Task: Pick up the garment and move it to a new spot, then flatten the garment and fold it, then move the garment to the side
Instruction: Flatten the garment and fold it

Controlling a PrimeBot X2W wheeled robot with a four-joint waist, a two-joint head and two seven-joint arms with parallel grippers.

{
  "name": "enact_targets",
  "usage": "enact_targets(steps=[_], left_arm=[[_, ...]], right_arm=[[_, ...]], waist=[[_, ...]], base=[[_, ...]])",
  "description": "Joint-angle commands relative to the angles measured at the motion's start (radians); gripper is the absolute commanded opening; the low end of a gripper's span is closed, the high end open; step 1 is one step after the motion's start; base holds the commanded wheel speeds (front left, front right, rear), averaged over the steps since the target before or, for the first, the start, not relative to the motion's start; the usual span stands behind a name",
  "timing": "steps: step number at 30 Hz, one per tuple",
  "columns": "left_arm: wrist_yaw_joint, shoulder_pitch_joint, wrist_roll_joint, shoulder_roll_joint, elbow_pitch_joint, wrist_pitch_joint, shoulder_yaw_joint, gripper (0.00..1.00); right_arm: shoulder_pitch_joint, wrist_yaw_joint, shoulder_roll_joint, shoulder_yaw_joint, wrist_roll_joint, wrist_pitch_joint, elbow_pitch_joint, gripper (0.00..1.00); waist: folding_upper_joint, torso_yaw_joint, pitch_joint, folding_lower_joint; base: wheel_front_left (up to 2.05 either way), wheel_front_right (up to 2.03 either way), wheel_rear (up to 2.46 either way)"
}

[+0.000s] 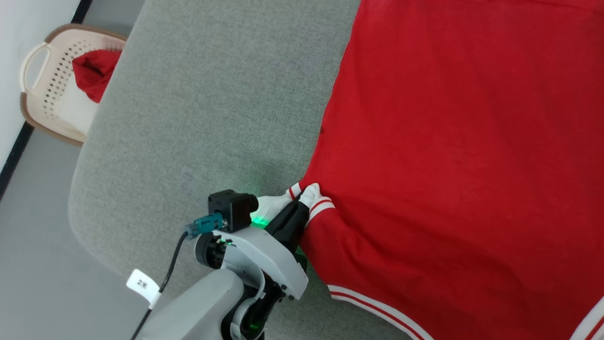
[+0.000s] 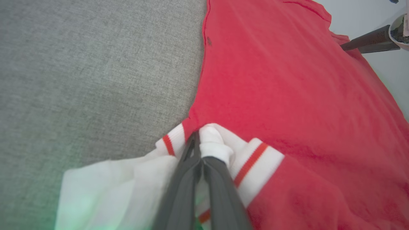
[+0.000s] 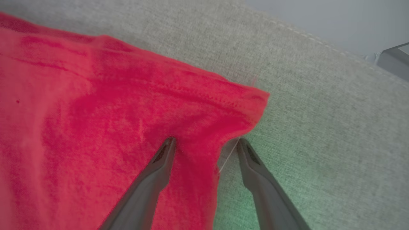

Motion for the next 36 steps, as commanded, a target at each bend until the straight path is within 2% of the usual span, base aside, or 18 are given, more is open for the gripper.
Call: enact_targets(steps=[1,2,3,15,20,24,29,32,35,36], left_arm=[[0.004,0.011,-0.007,0.004,0.033,0.008,-0.008,0.00],[0.002,0.009,-0.008,0.002,0.039,0.008,-0.009,0.00],[-0.001,0.008,-0.009,-0.001,0.044,0.007,-0.008,0.00],[-0.014,0.005,-0.019,-0.005,0.093,-0.004,0.003,0.00],[-0.007,0.017,-0.020,0.013,0.101,-0.008,0.011,0.00],[0.001,0.027,-0.024,0.033,0.097,-0.007,0.020,0.00],[0.017,0.050,-0.031,0.062,0.083,-0.005,0.029,0.00],[0.027,0.063,-0.036,0.078,0.069,0.000,0.033,0.00],[0.037,0.075,-0.038,0.093,0.054,0.004,0.036,0.00],[0.037,0.075,-0.038,0.093,0.054,0.004,0.036,0.00]], right_arm=[[0.054,-0.001,0.024,0.014,-0.013,0.029,0.049,1.00],[0.051,-0.001,0.028,0.020,-0.023,0.042,0.062,0.95],[0.047,-0.001,0.031,0.023,-0.030,0.052,0.071,0.00],[0.002,-0.001,0.041,-0.003,-0.072,0.026,0.088,0.00],[0.026,-0.001,0.057,0.056,-0.013,0.037,0.034,0.00],[0.082,-0.001,0.026,0.144,0.077,0.045,-0.080,0.00],[0.191,-0.001,-0.047,0.212,0.219,0.060,-0.289,0.00],[0.285,-0.001,-0.103,0.223,0.286,0.071,-0.422,0.00],[0.397,-0.001,-0.145,0.194,0.332,0.078,-0.545,0.00],[0.397,-0.001,-0.145,0.194,0.332,0.078,-0.545,0.00]], waist=[[0.0000,0.004,0.006,0.0000],[0.0000,0.005,0.007,0.0000],[0.0000,0.004,0.008,0.0000],[0.0000,-0.026,-0.011,0.0000],[0.0000,-0.067,-0.045,0.0000],[0.0000,-0.107,-0.081,0.0000],[0.0000,-0.159,-0.127,0.0000],[0.0000,-0.186,-0.155,0.0000],[0.0000,-0.210,-0.180,0.0000],[0.0000,-0.210,-0.180,0.0000]], base=[[0.00,0.00,0.00],[0.00,0.00,0.00],[0.00,0.00,0.00],[0.00,0.00,0.00],[0.00,0.00,0.00],[0.00,0.00,0.00],[0.00,0.00,0.00],[0.00,0.00,0.00],[0.00,0.00,0.00],[0.00,0.00,0.00]])
